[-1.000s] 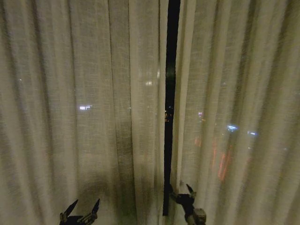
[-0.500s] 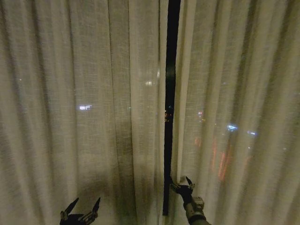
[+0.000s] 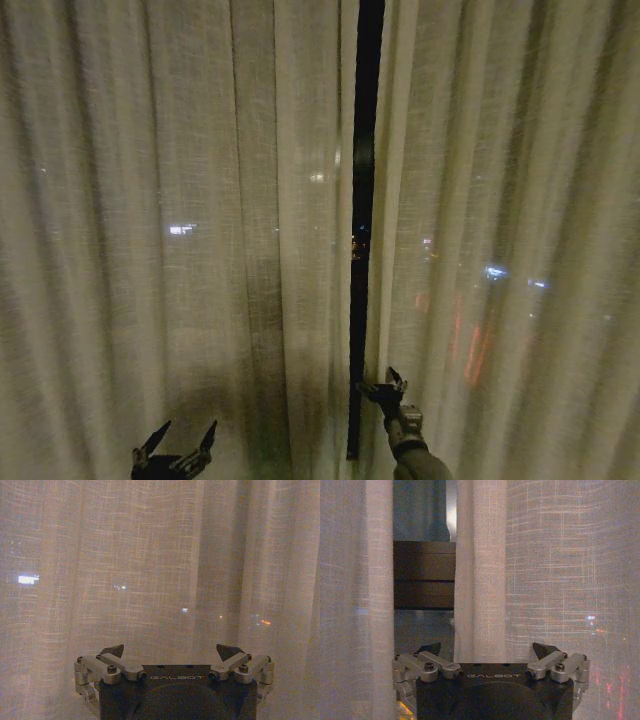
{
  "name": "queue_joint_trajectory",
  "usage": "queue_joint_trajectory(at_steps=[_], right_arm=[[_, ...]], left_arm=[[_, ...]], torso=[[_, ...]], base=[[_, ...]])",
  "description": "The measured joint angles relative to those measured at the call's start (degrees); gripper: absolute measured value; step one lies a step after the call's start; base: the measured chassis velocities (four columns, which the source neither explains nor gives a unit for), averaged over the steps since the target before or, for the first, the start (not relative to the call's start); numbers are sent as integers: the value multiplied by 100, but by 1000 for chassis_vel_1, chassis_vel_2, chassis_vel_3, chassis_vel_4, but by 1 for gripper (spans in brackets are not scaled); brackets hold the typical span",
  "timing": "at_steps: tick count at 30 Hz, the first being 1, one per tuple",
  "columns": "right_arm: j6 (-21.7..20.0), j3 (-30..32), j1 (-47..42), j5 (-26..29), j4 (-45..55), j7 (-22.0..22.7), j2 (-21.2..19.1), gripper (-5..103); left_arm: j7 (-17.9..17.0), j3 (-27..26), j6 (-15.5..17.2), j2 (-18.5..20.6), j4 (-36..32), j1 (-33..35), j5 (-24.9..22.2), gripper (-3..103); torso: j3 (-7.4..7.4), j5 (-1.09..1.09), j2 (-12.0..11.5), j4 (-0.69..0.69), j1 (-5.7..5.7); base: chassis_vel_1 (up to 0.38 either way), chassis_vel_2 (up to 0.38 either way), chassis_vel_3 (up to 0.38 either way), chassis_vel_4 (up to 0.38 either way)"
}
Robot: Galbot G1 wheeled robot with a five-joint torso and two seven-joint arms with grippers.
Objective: Open the curtains by pulling them apart, changing their state from closed to fully open.
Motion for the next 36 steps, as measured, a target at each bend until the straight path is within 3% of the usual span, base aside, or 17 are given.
queue_joint_trajectory(at_steps=[2, 5, 12, 14, 15, 17, 20, 22, 23, 24, 27, 36], right_arm=[[0, 2, 19, 0, -26, 1, 0, 101], [3, 11, 55, 0, -69, 4, 0, 93], [7, 57, 63, 14, -88, -34, 0, 60], [8, 62, 61, 15, -88, -43, 0, 60], [10, 64, 51, 16, -87, -58, 0, 49], [11, 68, 43, 17, -87, -67, 0, 49], [13, 82, 8, 18, -71, -126, 0, 33], [14, 82, 5, 18, -69, -139, 0, 33], [14, 82, 1, 22, -64, -159, 0, 21], [14, 82, 1, 22, -64, -159, 0, 21], [17, 65, -47, 46, -9, -215, 0, 5], [55, 31, -177, 144, 114, -238, 0, 0]], left_arm=[[0, -2, -2, 2, 3, 1, -1, 100], [-2, -14, -4, 18, 4, -6, -11, 100], [-14, -51, -13, 23, 28, -15, -31, 100], [-14, -44, -14, 17, 33, -14, -31, 100], [-14, -32, -16, 12, 42, -17, -31, 100], [-14, -30, -18, 12, 48, -23, -31, 100], [-14, -48, -26, 26, 55, -20, -31, 100], [-14, -53, -29, 31, 56, -15, -31, 100], [-14, -56, -41, 35, 61, -6, -31, 100], [-14, -56, -41, 35, 61, -6, -31, 100], [-14, -55, -77, 35, 66, 0, -31, 100], [-5, -34, -104, 23, 84, -4, -29, 100]], torso=[[0, 0, 0, 0, 0], [0, 0, 0, 0, 0], [0, 0, 0, 0, 0], [0, 0, 0, 0, 0], [0, 0, 0, 0, 0], [0, 0, 0, 0, 0], [0, 0, 0, 0, 0], [0, 0, 0, 0, 0], [0, 0, 0, 0, 0], [0, 0, 0, 0, 0], [0, 0, 0, 0, 0], [0, 0, 1, 0, 0]], base=[[0, 0, 0, 0], [0, 0, 0, 0], [0, 0, 0, 0], [0, 0, 0, 0], [0, 0, 0, 0], [0, 0, 0, 0], [0, 0, 0, 0], [0, 0, 0, 0], [0, 0, 0, 0], [0, 0, 0, 0], [0, 0, 0, 0], [0, 0, 0, 0]])
